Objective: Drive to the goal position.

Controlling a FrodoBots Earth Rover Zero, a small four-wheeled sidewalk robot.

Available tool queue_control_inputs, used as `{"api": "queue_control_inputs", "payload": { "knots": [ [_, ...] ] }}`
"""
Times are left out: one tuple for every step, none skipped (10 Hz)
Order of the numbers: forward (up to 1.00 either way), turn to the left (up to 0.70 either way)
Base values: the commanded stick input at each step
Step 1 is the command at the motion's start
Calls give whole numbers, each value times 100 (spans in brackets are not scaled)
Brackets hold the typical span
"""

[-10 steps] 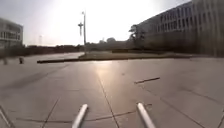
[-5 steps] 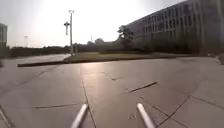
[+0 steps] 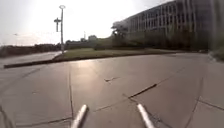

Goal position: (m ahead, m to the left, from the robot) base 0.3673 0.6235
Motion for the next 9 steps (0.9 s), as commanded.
{"api": "queue_control_inputs", "payload": {
  "knots": [
    [0, -45],
    [0, -45],
    [0, -45],
    [0, -45],
    [0, -45],
    [0, -45],
    [0, -45],
    [0, -45],
    [0, -45]
  ]
}}
